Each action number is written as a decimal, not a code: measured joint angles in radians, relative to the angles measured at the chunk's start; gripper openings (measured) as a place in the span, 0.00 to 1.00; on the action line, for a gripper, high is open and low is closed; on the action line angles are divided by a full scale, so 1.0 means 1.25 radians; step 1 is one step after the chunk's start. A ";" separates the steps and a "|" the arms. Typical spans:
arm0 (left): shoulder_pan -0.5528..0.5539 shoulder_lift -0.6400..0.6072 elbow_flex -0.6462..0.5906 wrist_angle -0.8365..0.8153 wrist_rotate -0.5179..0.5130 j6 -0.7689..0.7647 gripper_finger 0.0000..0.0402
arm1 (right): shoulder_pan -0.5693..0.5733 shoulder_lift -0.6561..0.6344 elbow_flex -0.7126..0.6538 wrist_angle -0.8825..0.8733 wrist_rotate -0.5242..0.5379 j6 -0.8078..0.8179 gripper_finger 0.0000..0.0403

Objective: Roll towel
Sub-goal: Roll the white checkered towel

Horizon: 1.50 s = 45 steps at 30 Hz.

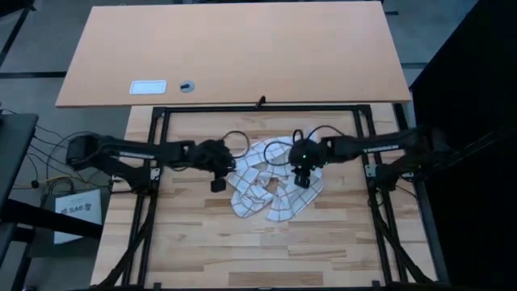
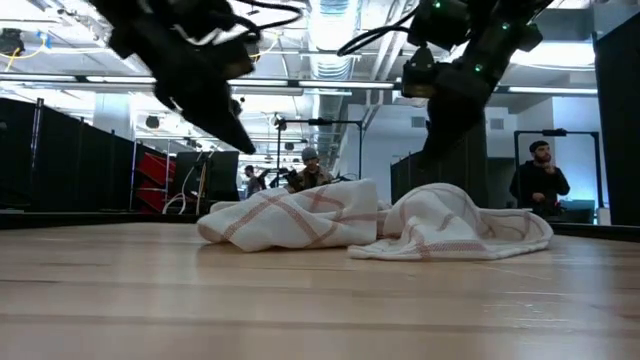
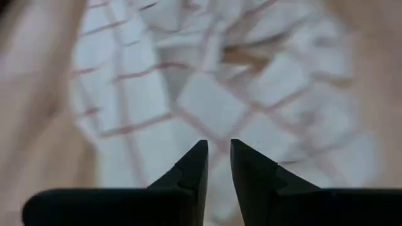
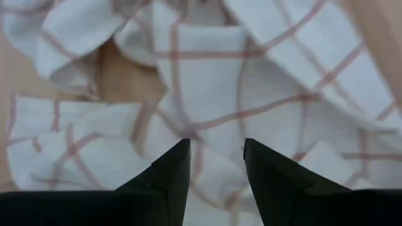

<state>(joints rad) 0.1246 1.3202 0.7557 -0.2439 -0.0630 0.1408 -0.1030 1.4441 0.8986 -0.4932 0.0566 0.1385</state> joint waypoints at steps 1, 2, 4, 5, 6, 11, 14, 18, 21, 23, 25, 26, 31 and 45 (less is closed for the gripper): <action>0.000 0.031 0.035 -0.039 -0.041 0.020 0.14 | 0.010 0.002 0.000 -0.006 0.000 0.008 0.33; 0.000 0.063 0.067 -0.079 -0.080 0.042 0.15 | 0.019 0.003 0.000 -0.016 0.000 0.013 0.33; 0.004 0.123 0.121 -0.151 -0.123 0.075 0.16 | 0.034 0.002 0.000 -0.021 0.004 0.018 0.33; 0.007 0.149 0.143 -0.177 -0.126 0.081 0.17 | 0.039 0.000 0.001 -0.024 0.009 0.024 0.33; 0.009 0.175 0.162 -0.195 -0.124 0.080 0.18 | 0.044 -0.001 0.001 -0.033 0.015 0.028 0.33; -0.004 0.248 0.213 -0.276 -0.078 0.036 0.20 | 0.058 -0.002 0.001 -0.078 0.020 0.042 0.33; -0.014 0.254 0.213 -0.281 -0.079 0.015 0.21 | 0.061 -0.002 0.001 -0.084 0.020 0.045 0.33; -0.015 0.254 0.213 -0.279 -0.098 -0.014 0.21 | 0.058 -0.002 0.001 -0.084 0.024 0.045 0.33; -0.016 0.254 0.213 -0.288 -0.099 -0.024 0.21 | 0.051 -0.002 0.001 -0.084 0.024 0.044 0.33; -0.021 0.254 0.209 -0.291 -0.099 -0.024 0.21 | 0.047 -0.002 0.001 -0.084 0.025 0.044 0.33; -0.024 0.254 0.197 -0.280 -0.099 -0.025 0.21 | 0.044 -0.002 0.001 -0.084 0.025 0.044 0.33; -0.025 0.255 0.192 -0.276 -0.100 -0.030 0.21 | 0.044 -0.002 0.001 -0.084 0.025 0.040 0.33; -0.022 0.255 0.173 -0.241 -0.113 -0.040 0.21 | 0.044 -0.002 0.001 -0.084 0.026 0.029 0.33; -0.014 0.255 0.173 -0.221 -0.054 -0.090 0.21 | 0.044 -0.003 0.001 -0.084 0.026 0.030 0.33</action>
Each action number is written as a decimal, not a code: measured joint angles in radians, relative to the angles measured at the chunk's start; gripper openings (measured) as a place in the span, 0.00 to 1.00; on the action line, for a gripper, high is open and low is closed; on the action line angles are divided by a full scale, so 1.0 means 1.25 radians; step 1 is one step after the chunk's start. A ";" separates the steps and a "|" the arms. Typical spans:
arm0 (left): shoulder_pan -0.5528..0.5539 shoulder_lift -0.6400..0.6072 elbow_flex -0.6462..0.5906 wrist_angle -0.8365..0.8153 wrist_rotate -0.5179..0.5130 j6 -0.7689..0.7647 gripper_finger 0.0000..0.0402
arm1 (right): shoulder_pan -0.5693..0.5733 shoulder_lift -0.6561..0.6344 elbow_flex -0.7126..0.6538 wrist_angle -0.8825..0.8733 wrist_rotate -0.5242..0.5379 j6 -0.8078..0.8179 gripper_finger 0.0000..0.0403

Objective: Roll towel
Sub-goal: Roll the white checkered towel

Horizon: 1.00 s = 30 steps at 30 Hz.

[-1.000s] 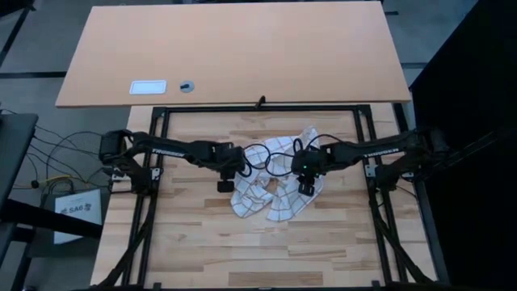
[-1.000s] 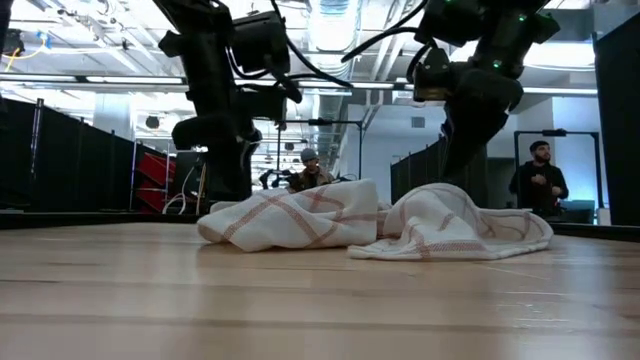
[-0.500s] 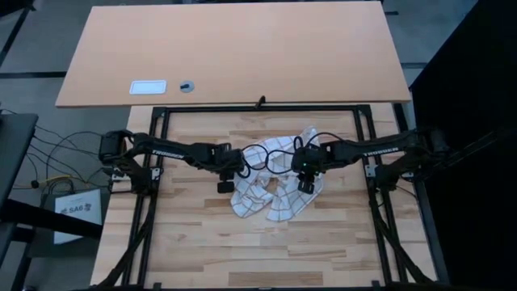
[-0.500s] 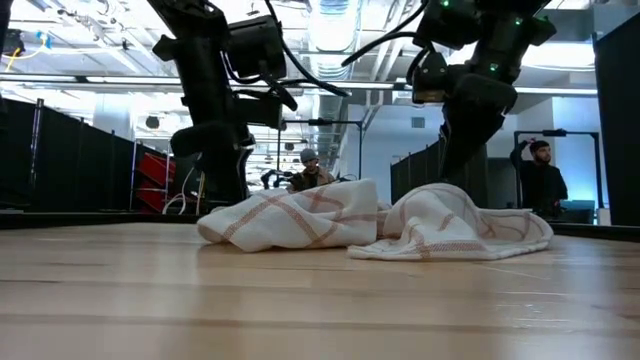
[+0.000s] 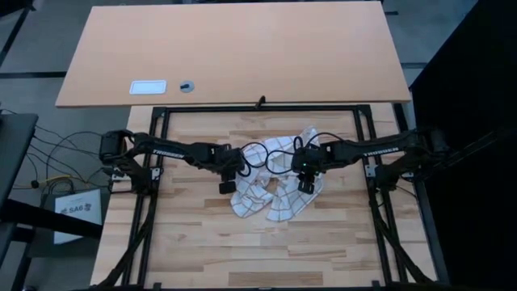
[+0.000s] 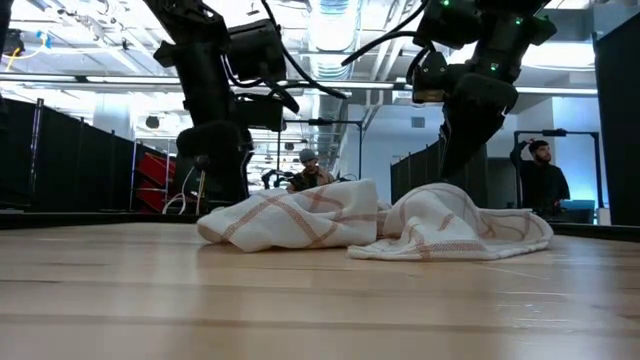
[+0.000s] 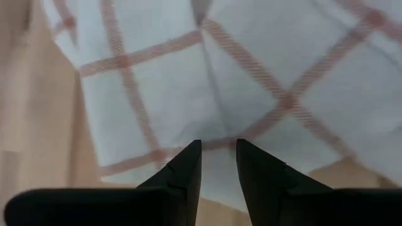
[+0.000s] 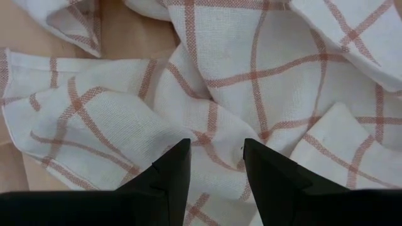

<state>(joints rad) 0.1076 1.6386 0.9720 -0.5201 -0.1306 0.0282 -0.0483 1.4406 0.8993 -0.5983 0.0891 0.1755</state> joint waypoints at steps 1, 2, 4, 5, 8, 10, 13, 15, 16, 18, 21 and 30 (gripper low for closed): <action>0.000 -0.002 0.007 0.000 0.009 -0.011 0.22 | 0.000 0.000 0.000 0.000 0.000 0.000 0.33; 0.004 -0.005 0.015 0.000 0.021 -0.019 0.23 | 0.000 0.000 0.000 0.000 0.000 0.000 0.33; 0.013 -0.012 0.034 0.001 0.056 -0.033 0.26 | 0.000 0.000 0.000 0.000 0.000 0.000 0.33; 0.020 -0.014 0.041 0.002 0.074 -0.044 0.29 | 0.000 0.000 0.000 0.000 0.000 0.000 0.33; 0.048 -0.014 0.044 -0.014 0.101 -0.076 0.36 | 0.000 0.000 0.000 0.000 0.000 0.000 0.33; 0.065 -0.001 0.043 -0.044 0.100 -0.077 0.40 | 0.000 0.000 0.000 -0.001 0.000 0.000 0.33; 0.076 0.014 0.043 -0.098 0.093 -0.043 0.44 | 0.000 0.000 -0.002 -0.002 0.000 0.000 0.33; 0.068 0.015 0.043 -0.110 0.079 -0.035 0.45 | 0.000 0.000 -0.007 0.002 0.000 0.000 0.33; 0.062 0.015 0.043 -0.111 0.068 -0.034 0.45 | 0.000 0.000 -0.012 0.001 0.000 0.000 0.33; 0.053 0.015 0.043 -0.102 0.055 -0.027 0.45 | 0.000 0.000 -0.025 0.011 0.000 0.000 0.33; 0.049 0.015 0.043 -0.087 0.033 -0.029 0.45 | 0.000 0.000 -0.048 0.015 -0.001 0.009 0.33; 0.051 0.064 0.041 -0.090 0.019 -0.023 0.44 | 0.001 0.000 -0.063 0.045 -0.001 0.022 0.33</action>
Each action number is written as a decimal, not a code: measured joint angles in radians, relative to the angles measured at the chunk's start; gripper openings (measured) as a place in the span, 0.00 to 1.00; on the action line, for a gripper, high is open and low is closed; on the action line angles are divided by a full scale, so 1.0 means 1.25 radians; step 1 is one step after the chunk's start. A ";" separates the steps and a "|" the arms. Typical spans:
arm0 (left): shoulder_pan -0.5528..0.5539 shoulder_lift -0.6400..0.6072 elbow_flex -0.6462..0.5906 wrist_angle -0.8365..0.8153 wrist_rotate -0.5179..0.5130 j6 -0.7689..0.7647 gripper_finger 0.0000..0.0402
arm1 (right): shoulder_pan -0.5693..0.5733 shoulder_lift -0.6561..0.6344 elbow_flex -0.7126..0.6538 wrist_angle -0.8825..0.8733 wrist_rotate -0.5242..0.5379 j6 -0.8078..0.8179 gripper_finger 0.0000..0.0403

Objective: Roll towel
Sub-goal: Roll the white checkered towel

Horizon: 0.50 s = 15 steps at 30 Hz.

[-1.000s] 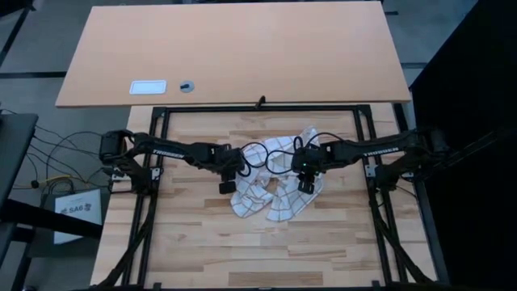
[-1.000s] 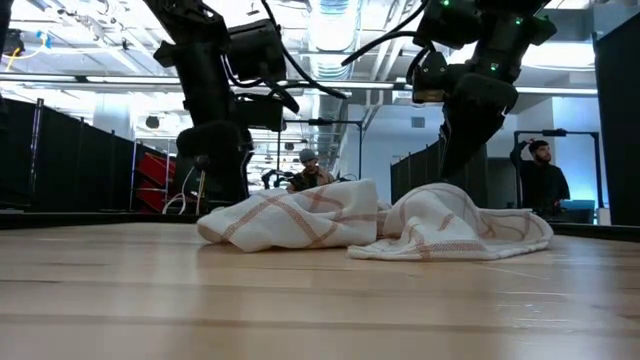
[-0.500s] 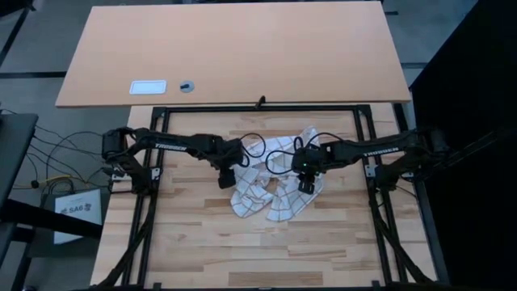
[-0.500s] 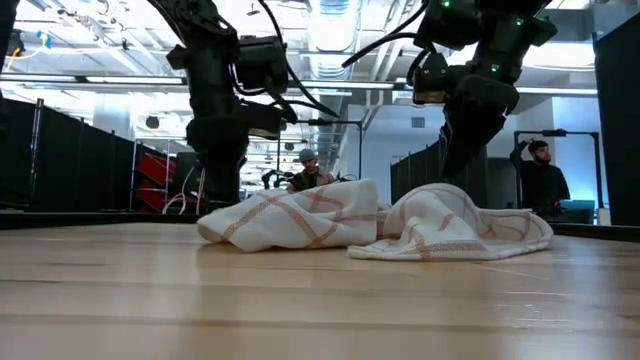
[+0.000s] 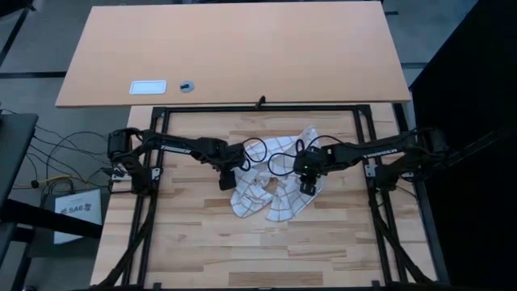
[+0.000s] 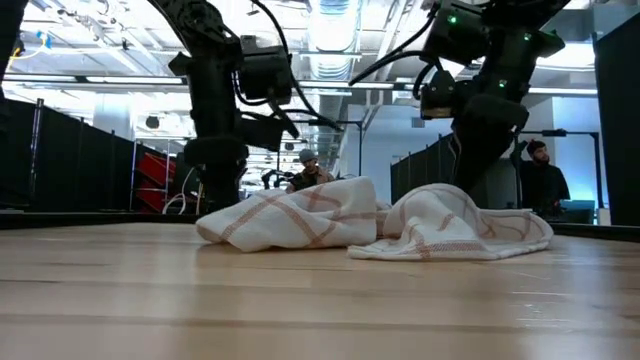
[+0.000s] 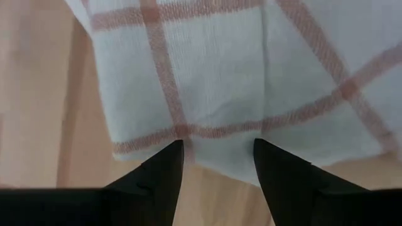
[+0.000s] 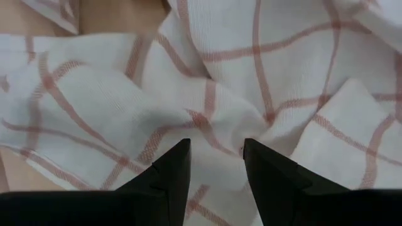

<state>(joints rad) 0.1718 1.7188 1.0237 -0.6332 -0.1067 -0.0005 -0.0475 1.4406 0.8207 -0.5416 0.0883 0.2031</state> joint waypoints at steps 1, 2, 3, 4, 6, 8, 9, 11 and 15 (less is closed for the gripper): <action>-0.001 0.003 0.000 0.016 0.000 -0.002 0.44 | 0.000 0.000 0.000 0.005 0.000 0.000 0.33; -0.001 0.005 0.001 0.021 0.000 -0.007 0.44 | 0.000 0.000 0.000 0.010 0.000 0.000 0.33; -0.001 0.006 0.002 0.015 0.000 -0.010 0.44 | 0.000 0.000 0.000 0.005 0.000 0.000 0.33; -0.002 0.006 0.001 0.013 0.001 -0.014 0.44 | 0.000 0.000 -0.001 0.004 0.000 0.000 0.33; -0.002 0.011 0.002 0.017 0.001 -0.017 0.42 | 0.000 0.000 -0.001 0.003 0.000 0.000 0.33; -0.002 0.016 0.001 0.000 0.001 -0.017 0.37 | 0.000 0.000 -0.001 0.003 0.000 -0.001 0.33; -0.002 0.017 0.001 0.003 0.001 -0.017 0.34 | 0.000 0.000 -0.001 0.003 0.000 -0.001 0.33; -0.001 0.018 0.002 0.007 0.001 -0.017 0.24 | 0.000 0.000 -0.001 0.003 0.000 -0.001 0.33; -0.001 0.007 0.002 -0.006 0.001 -0.002 0.05 | 0.000 0.000 -0.001 0.003 0.000 -0.001 0.33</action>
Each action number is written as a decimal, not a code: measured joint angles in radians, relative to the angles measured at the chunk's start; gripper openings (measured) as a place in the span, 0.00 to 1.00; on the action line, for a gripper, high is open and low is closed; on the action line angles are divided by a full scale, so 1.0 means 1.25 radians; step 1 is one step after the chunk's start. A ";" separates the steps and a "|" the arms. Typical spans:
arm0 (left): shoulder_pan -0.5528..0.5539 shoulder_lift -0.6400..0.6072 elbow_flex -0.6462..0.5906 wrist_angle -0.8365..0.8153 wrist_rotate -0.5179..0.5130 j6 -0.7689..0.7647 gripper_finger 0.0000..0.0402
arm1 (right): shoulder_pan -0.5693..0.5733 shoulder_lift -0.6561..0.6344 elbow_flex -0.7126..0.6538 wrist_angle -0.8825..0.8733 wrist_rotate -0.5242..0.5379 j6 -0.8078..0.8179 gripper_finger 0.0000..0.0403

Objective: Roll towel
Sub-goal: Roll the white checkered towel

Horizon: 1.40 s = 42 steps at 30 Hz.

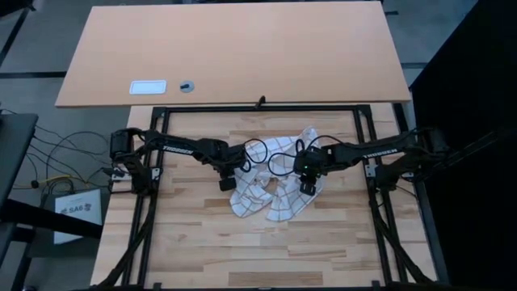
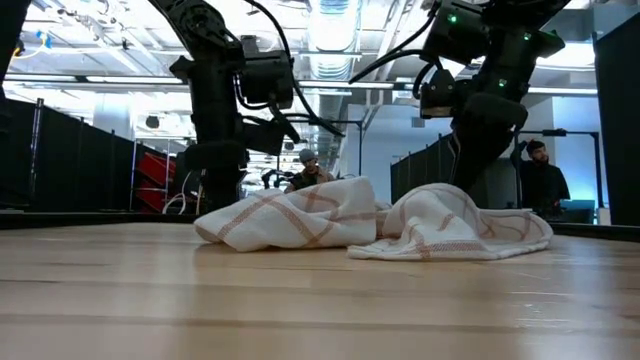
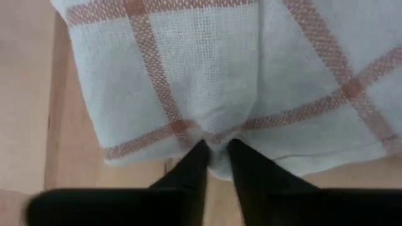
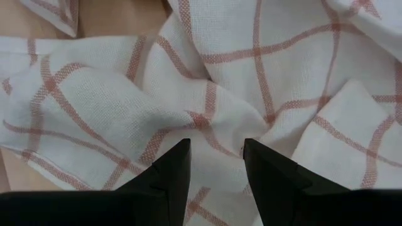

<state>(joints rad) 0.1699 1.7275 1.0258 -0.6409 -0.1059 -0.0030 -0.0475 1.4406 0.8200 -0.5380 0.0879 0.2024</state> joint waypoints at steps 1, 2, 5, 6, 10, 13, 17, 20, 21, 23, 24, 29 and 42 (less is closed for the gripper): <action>0.000 -0.007 0.003 -0.010 0.000 0.002 0.02 | 0.000 0.000 0.000 0.001 0.000 0.000 0.33; 0.000 -0.013 0.010 -0.024 0.000 0.002 0.02 | 0.000 0.000 0.000 0.003 0.000 -0.001 0.33; 0.000 -0.036 0.035 -0.056 0.000 0.010 0.02 | 0.011 0.000 0.000 0.034 -0.004 -0.009 0.33; 0.000 -0.044 0.045 -0.067 -0.001 0.015 0.01 | 0.016 0.000 0.000 0.051 -0.006 -0.012 0.33; 0.000 -0.072 0.075 -0.114 -0.004 0.026 0.00 | 0.035 0.000 0.000 0.130 -0.009 -0.013 0.33; 0.009 -0.101 0.077 -0.119 -0.017 0.018 0.00 | 0.037 0.002 0.000 0.169 -0.009 -0.011 0.33; 0.031 -0.144 0.077 -0.111 -0.053 -0.013 0.00 | 0.024 0.015 0.000 0.220 -0.008 0.005 0.33; 0.048 -0.180 0.077 -0.073 -0.064 -0.035 0.00 | 0.014 0.026 0.000 0.283 -0.008 0.006 0.33; 0.054 -0.193 0.078 -0.059 -0.064 -0.039 0.00 | 0.012 0.033 0.001 0.326 -0.008 0.007 0.33; 0.064 -0.212 0.078 -0.043 -0.064 -0.040 0.00 | 0.008 0.052 0.002 0.386 -0.008 0.008 0.33; 0.070 -0.222 0.078 -0.037 -0.065 -0.038 0.00 | 0.005 0.067 0.002 0.426 -0.008 0.008 0.33; 0.123 -0.258 0.078 -0.043 -0.066 -0.008 0.00 | -0.016 0.165 0.002 0.525 -0.008 0.043 0.33; 0.346 -0.294 0.076 -0.049 -0.069 0.117 0.00 | 0.045 0.297 0.004 0.519 0.000 0.148 0.33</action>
<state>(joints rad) 0.6019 1.3602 1.1211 -0.7021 -0.1917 0.1438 0.0089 1.8124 0.8249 0.1108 0.0875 0.3871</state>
